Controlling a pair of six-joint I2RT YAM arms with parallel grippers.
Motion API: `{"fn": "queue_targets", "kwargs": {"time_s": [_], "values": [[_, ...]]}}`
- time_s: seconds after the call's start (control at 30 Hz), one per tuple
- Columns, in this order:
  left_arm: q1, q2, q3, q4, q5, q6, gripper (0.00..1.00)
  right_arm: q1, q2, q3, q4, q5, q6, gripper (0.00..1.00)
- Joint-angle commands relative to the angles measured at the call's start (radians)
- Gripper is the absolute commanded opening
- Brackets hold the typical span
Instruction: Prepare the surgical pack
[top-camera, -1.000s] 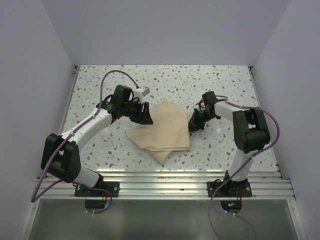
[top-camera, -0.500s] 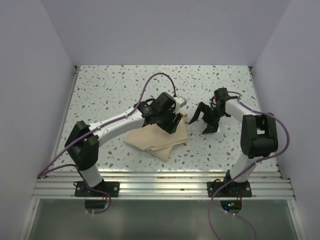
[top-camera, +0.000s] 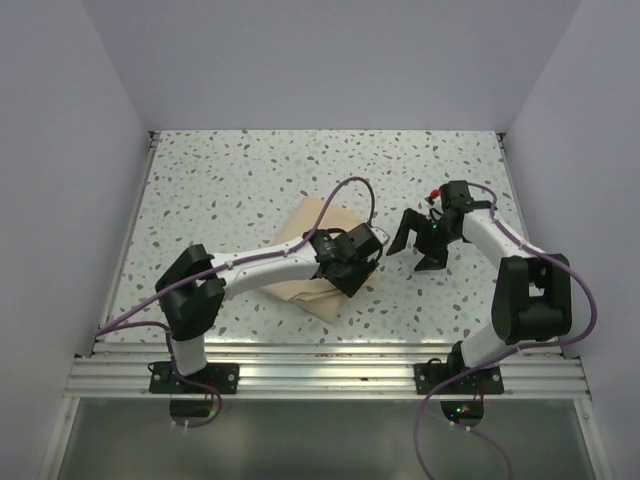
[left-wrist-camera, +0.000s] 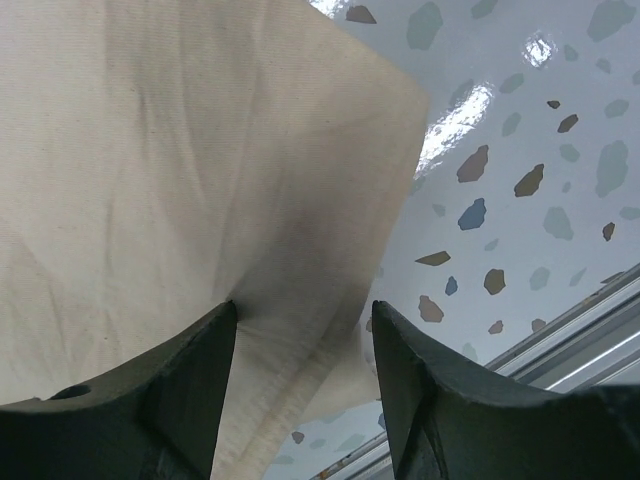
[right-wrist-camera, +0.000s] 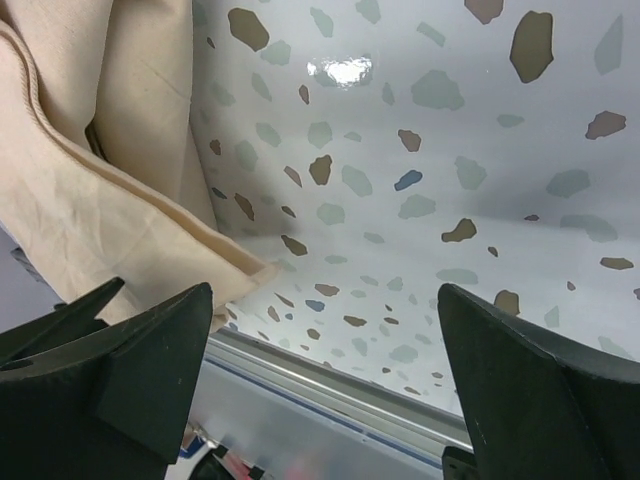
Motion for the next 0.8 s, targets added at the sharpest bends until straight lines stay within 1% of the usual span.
{"fn": "queue_targets", "kwargs": {"time_s": [0.0, 0.07, 0.13, 0.23, 0.33, 0.6, 0.7, 0.73, 0.77], "values": [[-0.032, 0.036, 0.059, -0.040, -0.070, -0.069, 0.60, 0.001, -0.031, 0.009, -0.026, -0.042, -0.070, 0.99], [-0.052, 0.065, 0.089, -0.052, -0.103, -0.096, 0.61, 0.001, -0.034, 0.013, -0.040, -0.043, -0.081, 0.99], [-0.073, 0.093, 0.138, -0.105, -0.149, -0.122, 0.60, 0.002, -0.045, 0.009, -0.045, -0.067, -0.070, 0.99], [-0.087, 0.133, 0.156, -0.148, -0.236, -0.165, 0.59, 0.001, -0.086, -0.037, 0.006, -0.097, -0.029, 0.99], [-0.085, 0.153, 0.150, -0.186, -0.290, -0.201, 0.54, 0.001, -0.103, -0.063, 0.021, -0.140, -0.017, 0.99], [-0.087, 0.131, 0.087, -0.171, -0.326, -0.210, 0.47, 0.010, -0.118, -0.076, 0.061, -0.181, 0.009, 0.98], [-0.087, 0.145, 0.093, -0.174, -0.341, -0.202, 0.42, 0.014, -0.120, -0.085, 0.066, -0.178, 0.012, 0.96], [-0.087, 0.147, 0.094, -0.174, -0.341, -0.198, 0.37, 0.016, -0.118, -0.092, 0.067, -0.178, 0.014, 0.95], [-0.087, 0.147, 0.094, -0.171, -0.343, -0.196, 0.33, 0.016, -0.120, -0.097, 0.072, -0.181, 0.019, 0.94]]}}
